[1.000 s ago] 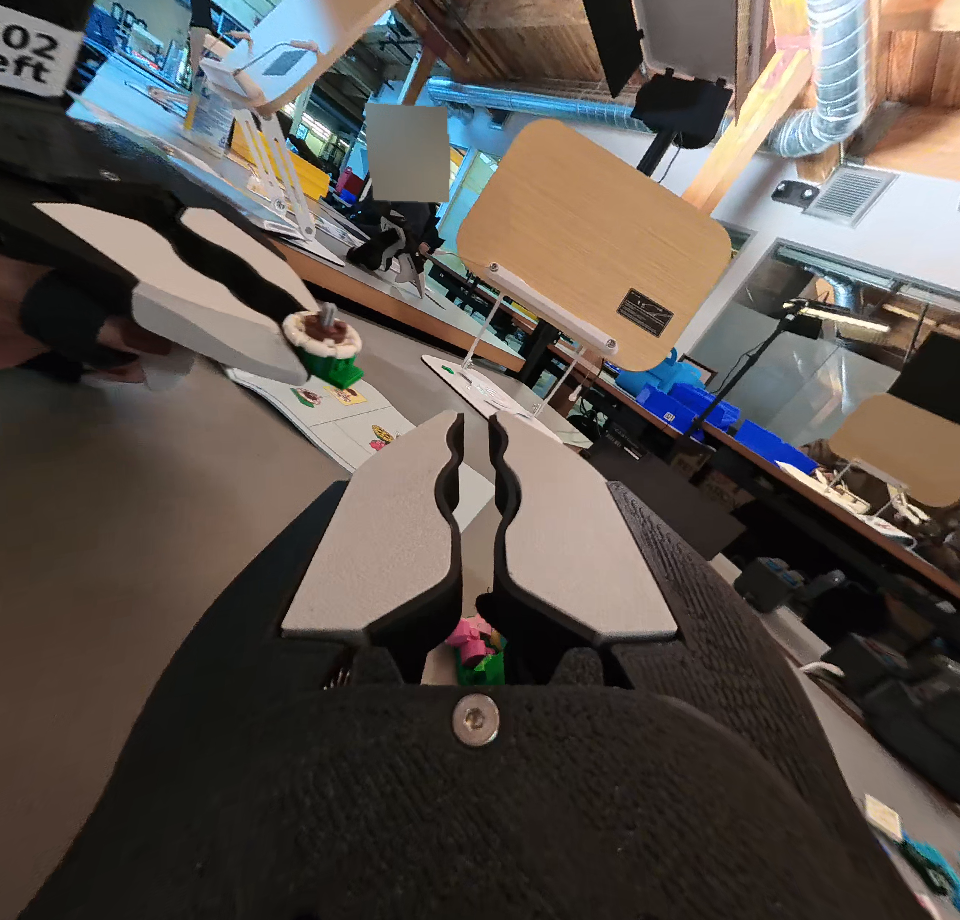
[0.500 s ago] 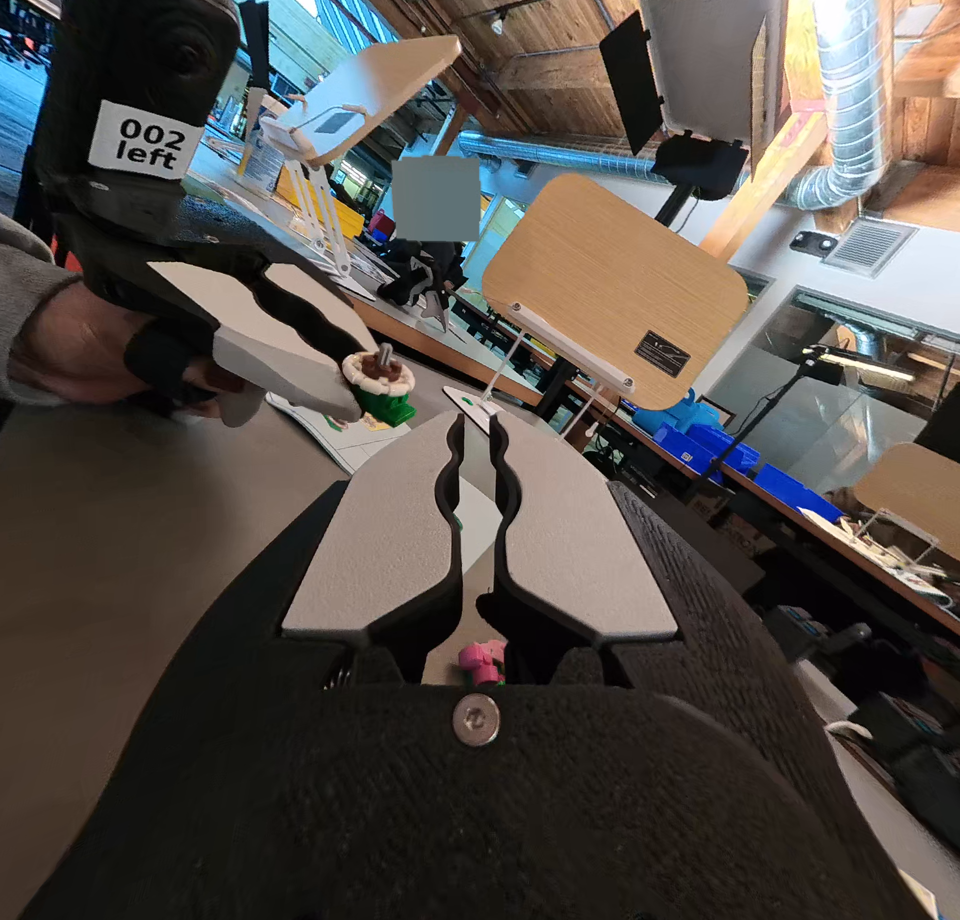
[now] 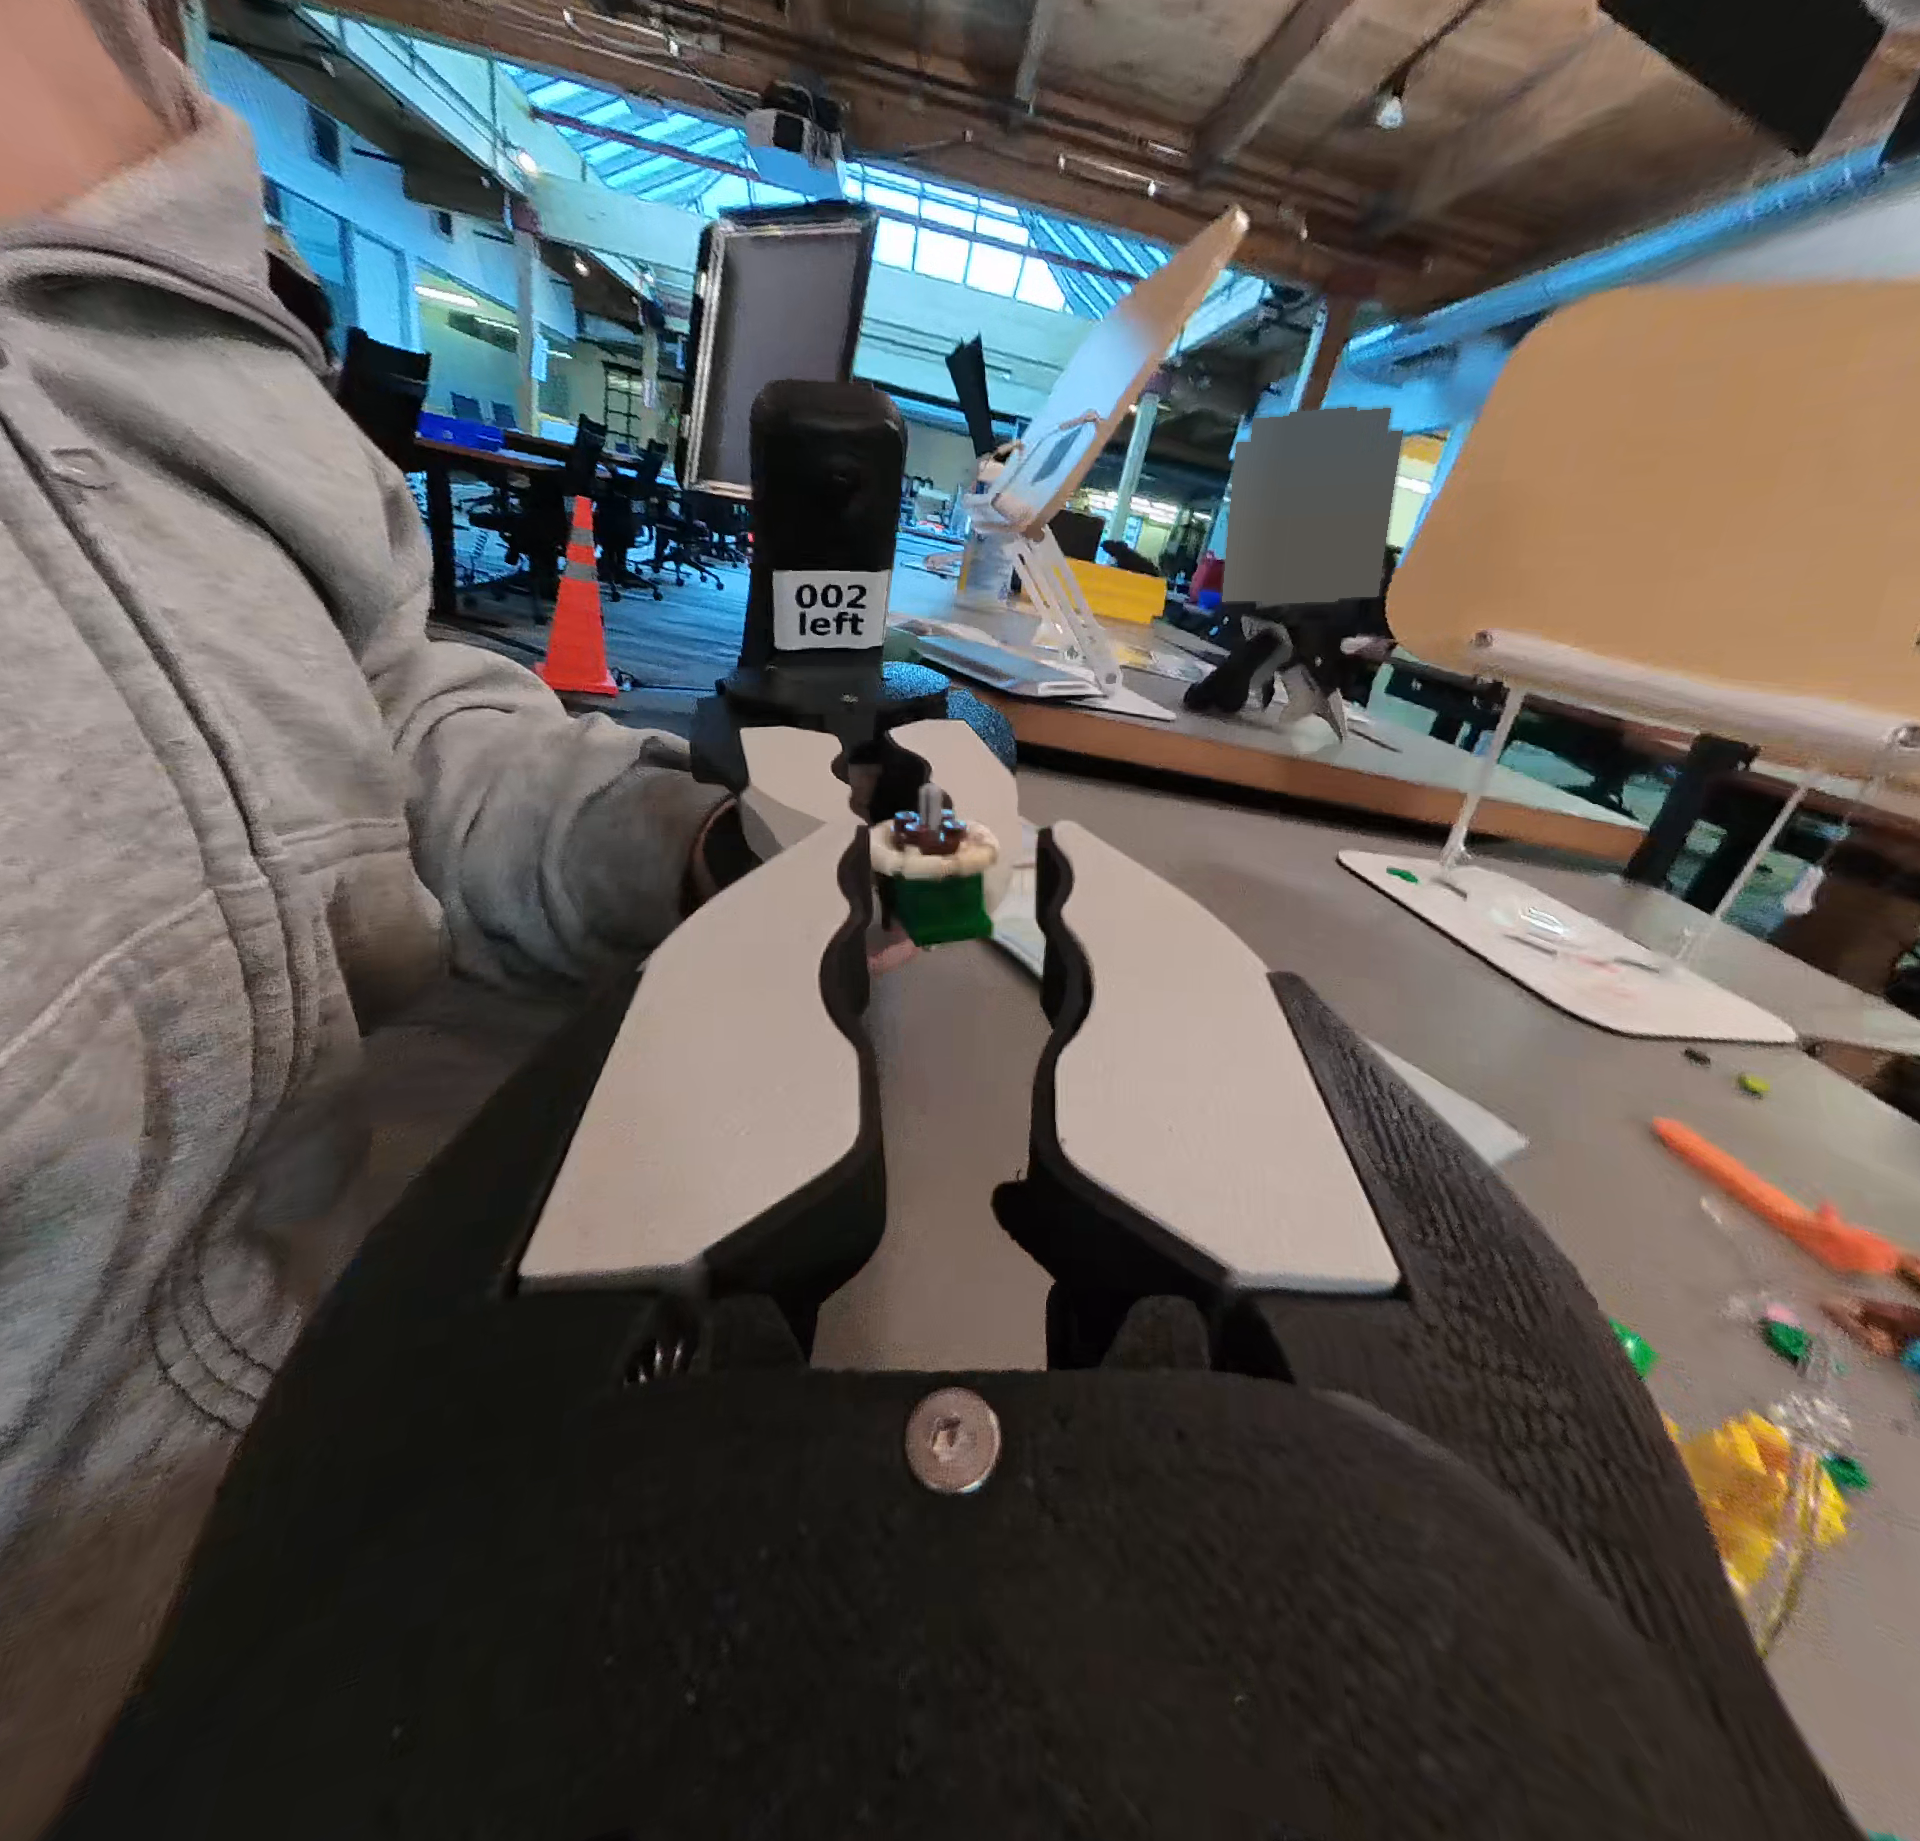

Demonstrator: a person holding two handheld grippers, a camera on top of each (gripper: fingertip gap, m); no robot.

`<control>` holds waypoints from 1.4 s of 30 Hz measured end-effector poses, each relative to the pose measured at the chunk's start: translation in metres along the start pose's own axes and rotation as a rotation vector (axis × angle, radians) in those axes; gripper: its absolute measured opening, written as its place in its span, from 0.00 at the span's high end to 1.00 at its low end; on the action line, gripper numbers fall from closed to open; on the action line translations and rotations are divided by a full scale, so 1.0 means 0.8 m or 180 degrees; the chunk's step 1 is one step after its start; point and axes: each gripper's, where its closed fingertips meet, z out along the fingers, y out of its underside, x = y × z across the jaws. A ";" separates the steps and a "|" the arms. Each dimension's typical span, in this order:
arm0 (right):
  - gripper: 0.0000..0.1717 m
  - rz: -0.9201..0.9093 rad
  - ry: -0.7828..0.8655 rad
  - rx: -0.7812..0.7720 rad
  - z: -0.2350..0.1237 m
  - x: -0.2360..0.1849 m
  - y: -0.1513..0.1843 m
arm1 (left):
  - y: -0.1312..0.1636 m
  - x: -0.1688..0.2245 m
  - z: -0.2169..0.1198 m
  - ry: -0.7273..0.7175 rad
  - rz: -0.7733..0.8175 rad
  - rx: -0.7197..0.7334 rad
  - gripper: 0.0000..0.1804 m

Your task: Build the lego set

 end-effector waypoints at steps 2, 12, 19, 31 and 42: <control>0.82 0.0033 0.0000 -0.0036 -0.003 0.000 0.001 | 0.001 0.001 0.001 0.0099 -0.0093 -0.0021 0.90; 0.85 -0.0691 0.0651 0.0040 -0.037 0.011 -0.014 | 0.000 0.004 0.013 0.0180 0.0125 0.0017 0.90; 0.85 -0.0815 0.0775 -0.0004 -0.035 0.021 -0.008 | -0.002 0.013 0.010 0.0236 0.0282 0.0073 0.90; 0.94 -0.1255 0.1359 -0.0460 -0.037 0.058 0.010 | -0.019 -0.025 -0.005 -0.0266 -0.0053 0.0450 0.90; 0.95 -0.1303 0.1311 -0.0483 -0.034 0.055 0.014 | -0.010 -0.022 0.002 -0.0320 0.0135 0.0239 0.90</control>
